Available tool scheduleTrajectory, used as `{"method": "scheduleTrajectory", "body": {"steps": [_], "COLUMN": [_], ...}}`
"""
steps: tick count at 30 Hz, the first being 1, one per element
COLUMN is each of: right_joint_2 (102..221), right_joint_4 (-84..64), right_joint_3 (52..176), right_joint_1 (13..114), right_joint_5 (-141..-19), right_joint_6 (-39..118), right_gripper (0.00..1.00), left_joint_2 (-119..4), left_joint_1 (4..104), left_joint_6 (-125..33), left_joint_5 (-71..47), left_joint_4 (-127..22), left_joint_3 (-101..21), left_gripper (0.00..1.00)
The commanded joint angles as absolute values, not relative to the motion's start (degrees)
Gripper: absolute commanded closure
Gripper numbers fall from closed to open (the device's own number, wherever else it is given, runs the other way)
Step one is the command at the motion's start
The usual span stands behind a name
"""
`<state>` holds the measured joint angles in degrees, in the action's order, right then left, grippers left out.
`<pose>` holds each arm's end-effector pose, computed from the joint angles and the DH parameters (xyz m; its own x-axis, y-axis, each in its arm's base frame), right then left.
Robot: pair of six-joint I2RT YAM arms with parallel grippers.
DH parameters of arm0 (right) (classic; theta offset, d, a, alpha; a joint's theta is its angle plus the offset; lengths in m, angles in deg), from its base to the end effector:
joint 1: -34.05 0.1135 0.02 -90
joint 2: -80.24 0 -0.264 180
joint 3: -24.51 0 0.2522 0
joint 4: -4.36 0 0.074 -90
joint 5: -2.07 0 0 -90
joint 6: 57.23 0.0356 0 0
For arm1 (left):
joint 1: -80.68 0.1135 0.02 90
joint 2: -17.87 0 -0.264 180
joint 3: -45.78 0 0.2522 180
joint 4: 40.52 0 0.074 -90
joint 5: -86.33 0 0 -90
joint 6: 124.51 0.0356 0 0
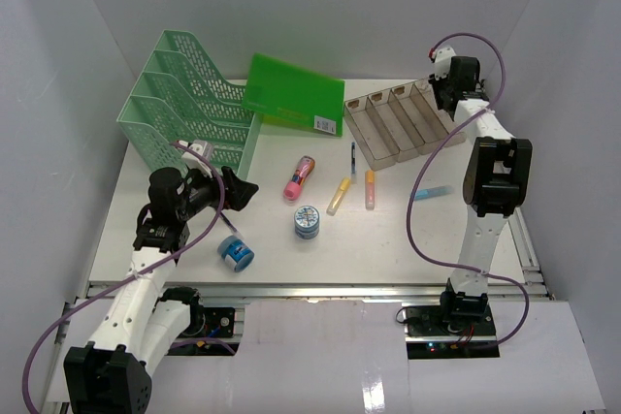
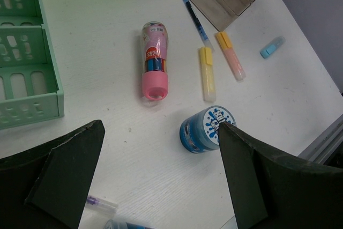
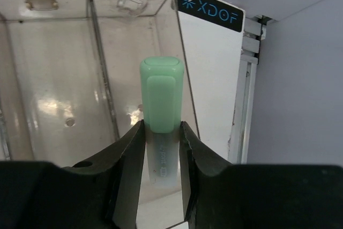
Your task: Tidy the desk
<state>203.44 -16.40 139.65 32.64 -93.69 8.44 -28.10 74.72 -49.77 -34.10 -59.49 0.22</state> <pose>0.5099 -0.0161 0.2463 -0.4854 -0.3981 -0.7784 -0.0961 0.9092 -0.4050 0.1846 -0.0374 0.2668 -0.4670 -0.1794 -0.8658 0.4580 0.7886 -0.4104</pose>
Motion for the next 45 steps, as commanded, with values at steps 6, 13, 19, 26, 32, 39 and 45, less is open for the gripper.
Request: {"method": "scheduleTrajectory", "body": {"steps": [6,13,19,26,32,39,45], "right_joint_2": [205.32,205.39,205.55,202.23,187.53,168.33,154.22], "right_joint_4": [-10.68,-13.32,-13.99,-15.54,-28.02,-41.25,-43.59], "right_joint_3": [143.91,144.51,144.54,142.39,133.1,113.43,100.22], "right_joint_1": [29.92,29.92,30.01,29.92,29.92,30.91,31.59], "right_joint_5": [-88.84,-84.27,-84.78,-84.8,-60.86,-39.4,-35.89], "right_joint_6": [6.45,4.74,3.97,3.82,-5.53,-12.68,-10.59], "right_gripper": [0.83,0.74,0.35,0.17,0.09,0.07,0.08], "left_joint_2": [-29.14,-29.41,-29.66,-29.73,-30.16,-31.66,-33.59], "left_joint_1": [74.87,74.87,74.87,74.87,74.87,74.79,73.54], "left_joint_6": [-48.75,-48.66,-48.65,-48.61,-49.16,-50.87,-52.78], "left_joint_5": [-35.23,-34.71,-34.61,-34.75,-36.31,-39.41,-39.12], "left_joint_4": [-59.55,-59.81,-59.89,-59.87,-59.47,-58.79,-59.96], "left_joint_3": [-2.27,-2.35,-2.41,-2.35,-2.35,-2.12,-2.44], "left_gripper": [0.02,0.02,0.02,0.02,0.02,0.02,0.02]}}
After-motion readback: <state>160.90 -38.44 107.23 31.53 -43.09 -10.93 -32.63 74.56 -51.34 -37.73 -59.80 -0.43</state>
